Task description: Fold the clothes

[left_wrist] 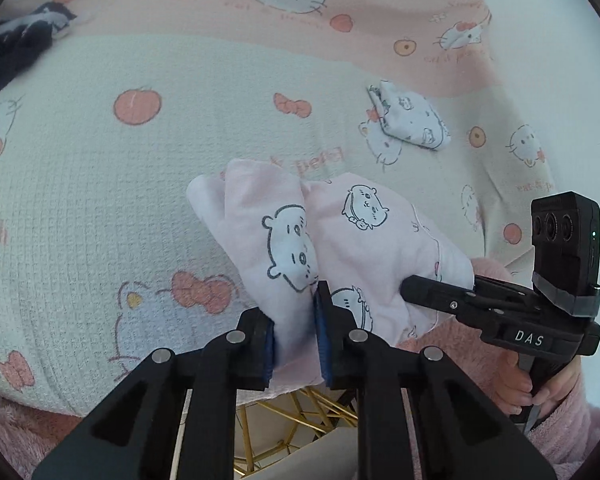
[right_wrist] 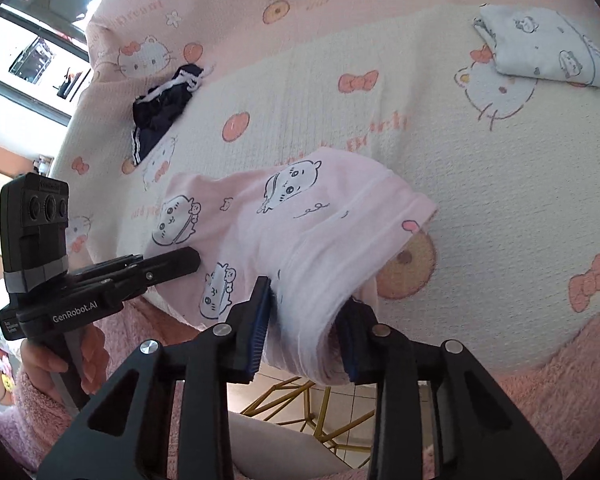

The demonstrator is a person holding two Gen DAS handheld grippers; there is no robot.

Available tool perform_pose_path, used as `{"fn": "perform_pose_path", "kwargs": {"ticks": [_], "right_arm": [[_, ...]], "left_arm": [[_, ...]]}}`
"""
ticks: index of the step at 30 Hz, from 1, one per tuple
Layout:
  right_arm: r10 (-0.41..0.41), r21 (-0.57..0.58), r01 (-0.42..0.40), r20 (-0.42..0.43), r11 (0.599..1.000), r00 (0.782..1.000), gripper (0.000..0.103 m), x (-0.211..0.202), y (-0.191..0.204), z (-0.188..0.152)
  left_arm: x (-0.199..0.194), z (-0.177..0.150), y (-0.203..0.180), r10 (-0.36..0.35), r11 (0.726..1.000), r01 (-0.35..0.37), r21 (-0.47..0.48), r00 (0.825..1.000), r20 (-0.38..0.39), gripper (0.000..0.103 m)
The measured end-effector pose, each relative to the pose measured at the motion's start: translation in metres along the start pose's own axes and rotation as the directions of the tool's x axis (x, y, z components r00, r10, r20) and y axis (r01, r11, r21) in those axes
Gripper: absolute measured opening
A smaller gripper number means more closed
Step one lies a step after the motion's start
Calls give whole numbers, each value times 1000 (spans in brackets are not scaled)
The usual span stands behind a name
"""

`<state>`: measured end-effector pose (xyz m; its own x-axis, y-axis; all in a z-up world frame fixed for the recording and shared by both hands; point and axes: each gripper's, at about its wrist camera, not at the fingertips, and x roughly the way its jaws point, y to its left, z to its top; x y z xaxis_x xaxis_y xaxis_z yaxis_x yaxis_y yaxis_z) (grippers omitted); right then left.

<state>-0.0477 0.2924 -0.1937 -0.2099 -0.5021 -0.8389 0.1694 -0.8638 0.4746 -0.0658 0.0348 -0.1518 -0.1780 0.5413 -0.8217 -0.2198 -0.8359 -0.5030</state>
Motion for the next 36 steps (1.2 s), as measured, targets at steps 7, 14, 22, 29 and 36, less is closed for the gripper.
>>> {"fn": "perform_pose_path", "kwargs": {"ticks": [7, 14, 22, 29, 36], "right_arm": [[-50, 82, 43, 82, 996, 995, 31, -49, -45, 48], [-122, 109, 106, 144, 988, 982, 31, -97, -109, 106], [-174, 137, 147, 218, 980, 960, 31, -121, -195, 187], [-196, 148, 161, 262, 976, 945, 31, -110, -251, 225], [-218, 203, 179, 188, 963, 958, 32, -62, -295, 219]], "left_arm": [[27, 70, -73, -48, 993, 47, 108, 999, 0, 18], [69, 144, -145, -95, 984, 93, 154, 996, 3, 18], [130, 229, -203, -105, 971, 100, 216, 994, 12, 18], [193, 264, -201, -123, 972, 121, 203, 992, -5, 18], [251, 243, -166, -61, 988, 77, 137, 991, -116, 24]]}}
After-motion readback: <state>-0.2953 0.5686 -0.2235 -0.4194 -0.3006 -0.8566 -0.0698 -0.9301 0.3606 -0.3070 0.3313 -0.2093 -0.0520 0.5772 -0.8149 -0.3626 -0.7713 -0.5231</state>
